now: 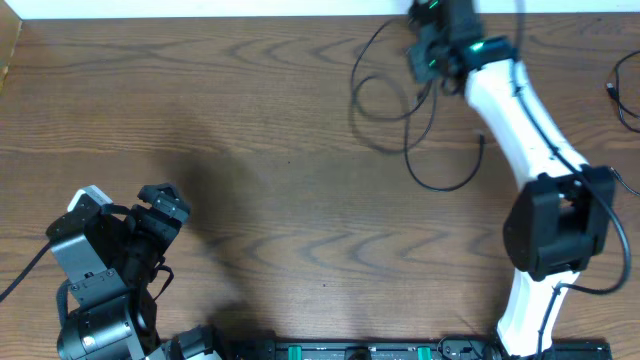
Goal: Untangle cables
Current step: 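Carry the black cable loops up-right to the table's top-right corner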
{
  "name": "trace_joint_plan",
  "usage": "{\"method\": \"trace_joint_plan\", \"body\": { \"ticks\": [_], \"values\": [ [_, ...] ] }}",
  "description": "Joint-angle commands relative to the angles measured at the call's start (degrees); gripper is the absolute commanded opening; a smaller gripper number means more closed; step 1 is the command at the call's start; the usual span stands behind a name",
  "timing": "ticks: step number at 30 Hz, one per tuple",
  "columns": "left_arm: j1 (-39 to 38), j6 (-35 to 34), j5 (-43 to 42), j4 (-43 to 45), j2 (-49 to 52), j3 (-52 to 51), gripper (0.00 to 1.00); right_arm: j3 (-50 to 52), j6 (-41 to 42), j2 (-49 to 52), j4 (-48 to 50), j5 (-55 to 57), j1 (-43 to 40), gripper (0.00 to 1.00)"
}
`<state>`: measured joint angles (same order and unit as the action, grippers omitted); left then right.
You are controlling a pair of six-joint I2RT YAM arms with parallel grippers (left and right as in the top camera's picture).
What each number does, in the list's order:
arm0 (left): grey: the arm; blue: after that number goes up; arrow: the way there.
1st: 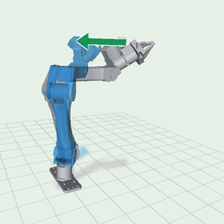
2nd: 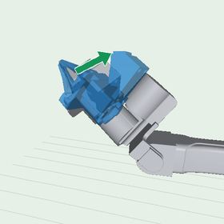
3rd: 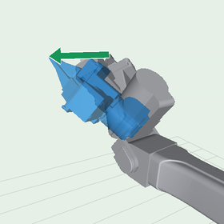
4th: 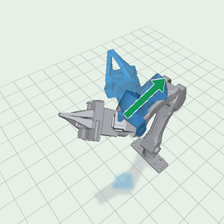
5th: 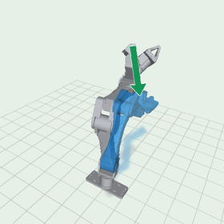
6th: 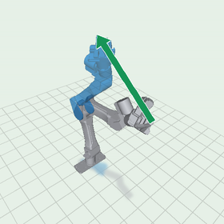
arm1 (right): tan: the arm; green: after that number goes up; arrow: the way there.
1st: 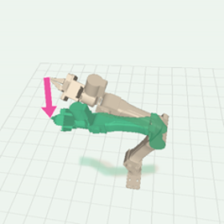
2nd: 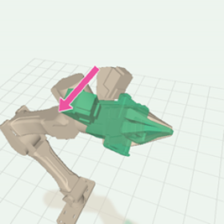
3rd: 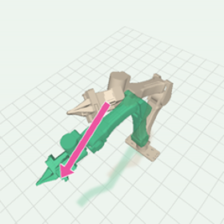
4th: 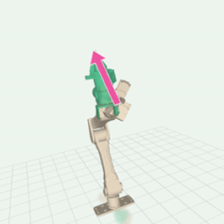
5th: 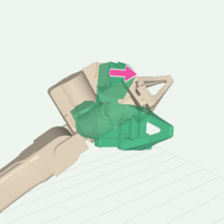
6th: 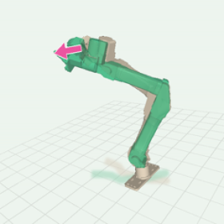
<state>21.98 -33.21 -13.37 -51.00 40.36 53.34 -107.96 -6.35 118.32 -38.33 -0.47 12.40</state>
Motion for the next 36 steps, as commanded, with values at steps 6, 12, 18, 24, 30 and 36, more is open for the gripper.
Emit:
{"method": "trace_joint_plan", "body": {
  "ticks": [6, 12, 18, 24, 30, 36],
  "values": [
    [0.24, -0.26, 0.37, 0.0, -0.02, 1.53, 0.96, -3.13, 1.25, -1.01, 1.46, 17.79, -3.26, 0.01],
    [0.24, -0.26, 0.37, 0.0, -0.02, 1.53, 0.96, -3.1, 0.72, -1.01, 3.93, 13.11, -9.97, 0.01],
    [0.24, -0.26, 0.37, 0.0, -0.02, 1.53, 0.96, 0.48, 10.12, 1.11, 2.49, 8.79, -14.88, 0.01],
    [0.24, -0.26, 0.37, 0.0, -0.02, 1.53, 0.96, 5.22, 15.58, 6.12, 2.45, 10.14, -18.73, 0.05],
    [0.24, -0.26, 0.37, 0.0, -0.02, 1.53, 0.96, 5.07, 15.54, 6.23, -0.35, 7.37, -19.21, 0.57],
    [0.24, -0.26, 0.37, 0.0, -0.02, 1.53, 0.96, 4.72, 18.36, -0.98, -3.17, 7.37, -18.99, 0.99]
  ]
}}
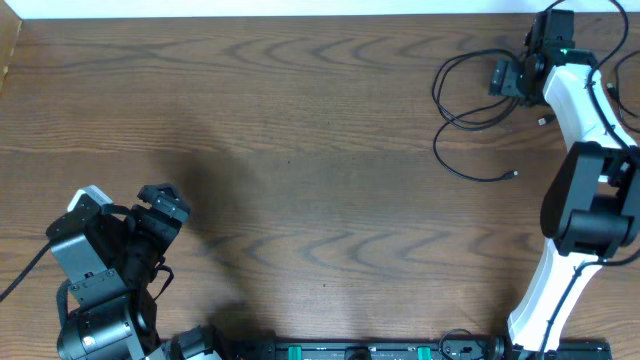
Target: Untangle cables
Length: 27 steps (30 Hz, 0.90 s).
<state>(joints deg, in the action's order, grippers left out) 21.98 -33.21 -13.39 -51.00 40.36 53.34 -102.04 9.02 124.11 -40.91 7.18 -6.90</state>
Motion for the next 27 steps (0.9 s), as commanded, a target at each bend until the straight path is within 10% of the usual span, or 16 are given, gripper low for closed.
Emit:
{"method": "trace_joint_plan", "body": {
  "ticks": [1, 13, 27],
  "values": [
    [0.24, -0.26, 0.39, 0.0, -0.02, 1.53, 0.96, -1.2, 4.04, -8.15, -1.51, -0.28, 0.31, 0.99],
    [0.24, -0.26, 0.39, 0.0, -0.02, 1.53, 0.96, 4.33, 35.8, -14.99, -37.11, -3.54, 5.05, 0.99],
    [0.24, -0.26, 0.39, 0.02, -0.02, 1.53, 0.96, 32.17, 55.43, -14.99, -11.54, -12.04, 13.46, 0.95]
  ]
}}
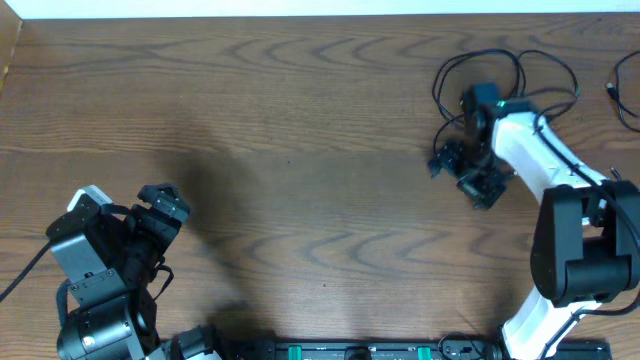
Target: Untangle cables
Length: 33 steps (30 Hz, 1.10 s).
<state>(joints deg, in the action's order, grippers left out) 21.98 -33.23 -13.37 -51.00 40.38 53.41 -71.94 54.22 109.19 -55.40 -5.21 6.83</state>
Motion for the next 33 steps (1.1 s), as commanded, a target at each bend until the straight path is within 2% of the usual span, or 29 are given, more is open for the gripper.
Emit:
{"method": "trace_joint_plan", "body": {
  "ticks": [1, 9, 12, 15, 17, 20, 24, 28, 31, 33],
  "values": [
    [0.24, -0.24, 0.37, 0.0, -0.04, 1.46, 0.96, 2.73, 11.13, -0.07, 4.61, 0.28, -0.37, 0.95],
    [0.24, -0.24, 0.37, 0.0, -0.04, 1.46, 0.96, 3.04, 11.3, -0.07, 11.21, 2.1, -0.42, 0.99],
    [0.24, -0.24, 0.37, 0.0, -0.04, 1.46, 0.96, 3.04, 3.98, -0.07, 16.65, 6.51, -0.42, 0.92],
    [0.24, -0.24, 0.37, 0.0, -0.04, 1.46, 0.96, 3.06, -4.72, -0.07, 21.14, 7.17, -0.35, 0.94],
    [0.24, -0.24, 0.37, 0.0, -0.04, 1.46, 0.96, 3.06, -5.86, -0.07, 21.24, 6.97, -0.35, 0.91],
    [0.24, -0.24, 0.37, 0.0, -0.04, 1.46, 0.96, 3.54, -2.56, -0.04, 19.23, 5.57, -0.35, 0.8],
    [0.24, -0.24, 0.37, 0.0, -0.04, 1.46, 0.96, 5.14, 6.78, -0.04, 16.81, 5.14, -0.35, 0.85],
    [0.24, -0.24, 0.37, 0.02, -0.04, 1.46, 0.96, 7.78, 13.16, -0.04, 18.91, 7.45, -0.37, 0.77],
    [0.24, -0.24, 0.37, 0.0, -0.04, 1.46, 0.96, 9.68, 16.5, -0.04, 20.26, 7.69, -0.42, 0.68],
    [0.24, -0.24, 0.37, 0.0, -0.04, 1.46, 0.96, 10.78, 16.9, -0.04, 21.7, 8.2, -0.39, 0.54]
  ]
}}
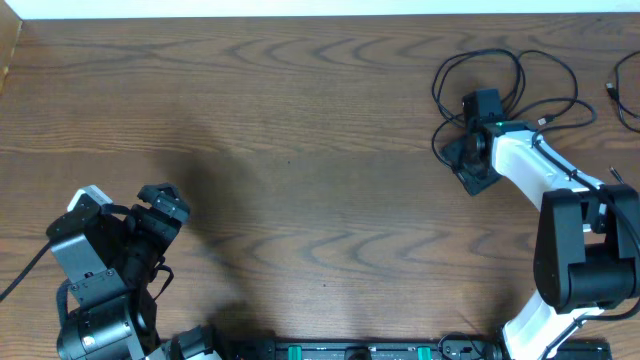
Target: Untangle cables
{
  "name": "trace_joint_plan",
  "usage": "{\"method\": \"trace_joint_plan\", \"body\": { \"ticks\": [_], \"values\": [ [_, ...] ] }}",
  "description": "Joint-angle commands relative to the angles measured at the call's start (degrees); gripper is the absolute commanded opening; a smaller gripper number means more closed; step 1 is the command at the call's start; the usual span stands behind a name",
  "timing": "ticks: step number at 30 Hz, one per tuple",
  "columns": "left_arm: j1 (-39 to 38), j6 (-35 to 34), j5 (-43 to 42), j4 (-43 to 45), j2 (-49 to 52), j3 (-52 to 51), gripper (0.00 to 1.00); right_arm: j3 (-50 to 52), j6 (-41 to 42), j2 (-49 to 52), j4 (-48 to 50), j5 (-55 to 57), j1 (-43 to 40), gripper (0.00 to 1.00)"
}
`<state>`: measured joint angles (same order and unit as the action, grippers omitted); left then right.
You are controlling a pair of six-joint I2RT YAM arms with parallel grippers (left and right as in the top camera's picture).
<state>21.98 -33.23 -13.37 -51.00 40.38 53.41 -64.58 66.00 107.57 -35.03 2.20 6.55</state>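
A black cable (515, 85) lies in loose overlapping loops at the table's far right, with one plug end (545, 121) near the arm. My right gripper (466, 165) points down over the loops' lower left edge, and its jaws look spread with nothing seen between them. The overhead view does not show whether it touches the cable. A second black cable (622, 95) shows at the right edge. My left gripper (160, 212) is held low at the near left, far from the cables, and its jaws are unclear.
The table's back edge (300, 14) meets a white strip. The right arm's base (585, 265) stands at the near right and the left arm's body (95, 270) at the near left. A dark rail (350, 350) runs along the front edge.
My right gripper has moved slightly up and right and turned, now sitting closer to the lower left of the cable loops. The cable's right strand has shifted a little. The left arm is unchanged.
My right gripper was at the back centre-right in a tangle of cable loops. Then it was at the far right corner with the cable drawn along. Then it stood apart below the loops, and now it is at their lower left edge. The left arm never moved.
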Motion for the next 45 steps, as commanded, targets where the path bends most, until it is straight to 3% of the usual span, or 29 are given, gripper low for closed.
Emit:
{"method": "trace_joint_plan", "body": {
  "ticks": [1, 4, 5, 13, 19, 27, 31, 33, 35, 37, 38, 41, 45],
  "values": [
    [0.24, -0.24, 0.37, 0.0, -0.04, 1.46, 0.96, 3.91, 5.09, 1.57, 1.9, 1.33, -0.11, 0.46],
    [0.24, -0.24, 0.37, 0.0, -0.04, 1.46, 0.96, 4.37, 3.3, 1.57, 2.23, 2.89, -0.13, 0.05],
    [0.24, -0.24, 0.37, 0.02, -0.04, 1.46, 0.96, 4.33, 1.07, 1.55, 2.93, 2.82, -0.13, 0.01],
    [0.24, -0.24, 0.37, 0.0, -0.04, 1.49, 0.96, -3.17, -18.73, -4.81, 4.28, 3.61, -0.24, 0.01],
    [0.24, -0.24, 0.37, 0.0, -0.04, 1.46, 0.96, -9.75, -42.36, -10.64, 13.27, 5.03, -0.24, 0.01],
    [0.24, -0.24, 0.37, 0.0, -0.04, 1.46, 0.96, -10.21, -48.68, -7.85, 19.69, 7.13, -2.69, 0.01],
    [0.24, -0.24, 0.37, 0.0, -0.04, 1.46, 0.96, -10.21, -45.46, -5.51, 13.38, 2.64, -2.75, 0.14],
    [0.24, -0.24, 0.37, 0.0, -0.04, 1.46, 0.96, -10.16, -47.47, -5.2, 7.91, -5.27, -2.14, 0.31],
    [0.24, -0.24, 0.37, 0.0, -0.04, 1.46, 0.96, -9.38, -59.95, -5.11, 5.42, -14.82, -1.07, 0.5],
    [0.24, -0.24, 0.37, 0.02, -0.04, 1.46, 0.96, -8.46, -72.61, -5.11, 3.48, -20.52, 0.0, 0.76],
    [0.24, -0.24, 0.37, 0.0, -0.04, 1.46, 0.96, -7.78, -77.07, -5.11, 2.56, -21.03, 0.55, 0.82],
    [0.24, -0.24, 0.37, 0.02, -0.04, 1.46, 0.96, -5.27, -83.93, -4.85, 1.29, -17.9, 1.44, 0.78],
    [0.24, -0.24, 0.37, 0.0, -0.04, 1.46, 0.96, -2.27, -84.94, -4.13, 1.53, -16.31, 1.51, 0.71]
  ]
}}
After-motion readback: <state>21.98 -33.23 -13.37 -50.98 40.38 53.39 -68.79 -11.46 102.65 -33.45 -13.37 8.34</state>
